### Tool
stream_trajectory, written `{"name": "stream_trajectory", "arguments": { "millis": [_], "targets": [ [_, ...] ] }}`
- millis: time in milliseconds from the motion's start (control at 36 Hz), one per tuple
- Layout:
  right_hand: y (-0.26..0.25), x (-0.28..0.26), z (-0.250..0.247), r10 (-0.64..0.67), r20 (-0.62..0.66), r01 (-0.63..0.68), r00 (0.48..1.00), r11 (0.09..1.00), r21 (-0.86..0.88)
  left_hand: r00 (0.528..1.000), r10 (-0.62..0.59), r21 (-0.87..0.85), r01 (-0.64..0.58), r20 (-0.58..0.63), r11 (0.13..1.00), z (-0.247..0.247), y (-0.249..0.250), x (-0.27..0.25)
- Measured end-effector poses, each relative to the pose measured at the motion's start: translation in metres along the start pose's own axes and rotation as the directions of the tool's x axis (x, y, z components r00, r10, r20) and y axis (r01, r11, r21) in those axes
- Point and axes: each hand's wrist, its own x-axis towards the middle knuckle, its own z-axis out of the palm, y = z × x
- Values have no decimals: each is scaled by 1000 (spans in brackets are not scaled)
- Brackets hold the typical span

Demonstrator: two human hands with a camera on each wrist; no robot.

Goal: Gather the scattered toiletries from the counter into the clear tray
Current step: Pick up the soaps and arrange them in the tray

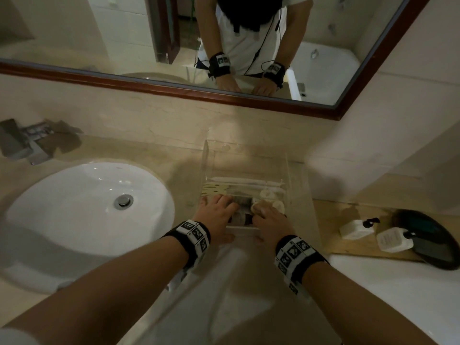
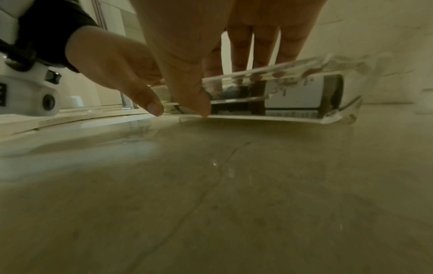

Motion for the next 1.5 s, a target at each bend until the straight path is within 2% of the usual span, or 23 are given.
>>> {"name": "stream_trajectory", "arguments": {
  "millis": [111, 333, 445, 583, 695, 972, 1084, 1195, 1306, 1500],
  "targets": [
    [8, 15, 0, 0, 31, -2, 1000, 999, 37, 999, -29, 3, 29, -13, 1000, 0, -3, 11],
    [9, 19, 1, -12, -16, 12, 1000, 999, 30, 995, -71, -4, 71, -63, 997, -3, -8, 8],
    [9, 20, 0, -5, 0, 5, 1000, 1000, 25, 996, -53, 1, 53, -68, 999, -2, -13, 7],
    [10, 19, -7, 85, -5, -86, 996, 996, -38, 991, -81, -47, 76, -109, 996, -5, -22, 9],
    [11, 25, -18, 156, -55, -157, 986, 987, -15, 983, -118, -70, 109, -140, 992, -13, -29, 16],
    [11, 45, -22, 208, -103, -214, 973, 976, -42, 978, -167, -44, 163, -122, 986, -20, -37, 33],
    [10, 44, -19, 174, -78, -183, 982, 976, -118, 983, -143, -80, 134, -116, 988, -18, -42, 30],
    [8, 47, -22, 159, -100, -173, 982, 973, -150, 991, -35, -127, 18, -133, 992, -10, -50, 18],
    [10, 49, -17, 117, -46, -123, 992, 982, -143, 987, 40, -257, -80, -158, 963, -8, -60, 11],
    [10, 47, -19, 120, -1, -119, 993, 984, -133, 975, 7, -326, -81, -223, 942, -13, -59, 22]
  ]
}}
